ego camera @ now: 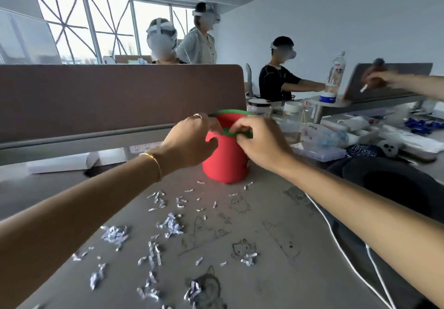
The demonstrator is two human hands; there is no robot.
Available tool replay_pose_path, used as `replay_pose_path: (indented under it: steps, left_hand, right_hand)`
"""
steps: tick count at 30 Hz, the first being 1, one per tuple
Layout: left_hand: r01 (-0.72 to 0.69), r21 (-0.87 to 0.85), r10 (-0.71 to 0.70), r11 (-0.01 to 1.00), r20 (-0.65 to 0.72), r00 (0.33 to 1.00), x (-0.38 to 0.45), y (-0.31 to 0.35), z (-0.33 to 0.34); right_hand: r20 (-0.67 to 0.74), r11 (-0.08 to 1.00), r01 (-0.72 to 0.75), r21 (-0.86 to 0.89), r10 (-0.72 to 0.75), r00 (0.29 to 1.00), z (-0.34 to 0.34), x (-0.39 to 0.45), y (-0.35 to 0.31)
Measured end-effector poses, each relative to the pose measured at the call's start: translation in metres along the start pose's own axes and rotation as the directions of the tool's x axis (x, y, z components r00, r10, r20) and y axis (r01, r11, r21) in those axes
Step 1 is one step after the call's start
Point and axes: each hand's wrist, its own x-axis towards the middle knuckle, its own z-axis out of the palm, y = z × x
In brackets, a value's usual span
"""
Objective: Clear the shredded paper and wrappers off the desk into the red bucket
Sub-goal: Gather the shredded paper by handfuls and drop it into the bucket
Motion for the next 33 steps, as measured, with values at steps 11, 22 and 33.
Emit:
replay_pose_path:
  steps: [11,22,33]
  left_hand:
    - [0.09,0.042,-0.099,0.995,0.327,0.94,-0.129,-0.03,0.065]
    - [0.135,-0.081,-0.111,0.988,0.246,0.963,-0.162,-0.049,0.067]
    - [0.378,0.08,-0.386,0.922,0.228,0.894,-0.134,-0.121,0.07]
  right_hand:
    - [0.522,0.941,-0.303,-0.151,0.337,0.784,0.031,-0.156,0.042]
    - [0.492,0.885,-0.28,-0.371,0.444,0.749,0.084,-0.09,0.074]
    - [0.754,0.992,-0.125,0.015,0.071,0.653,0.12,-0.102,-0.007]
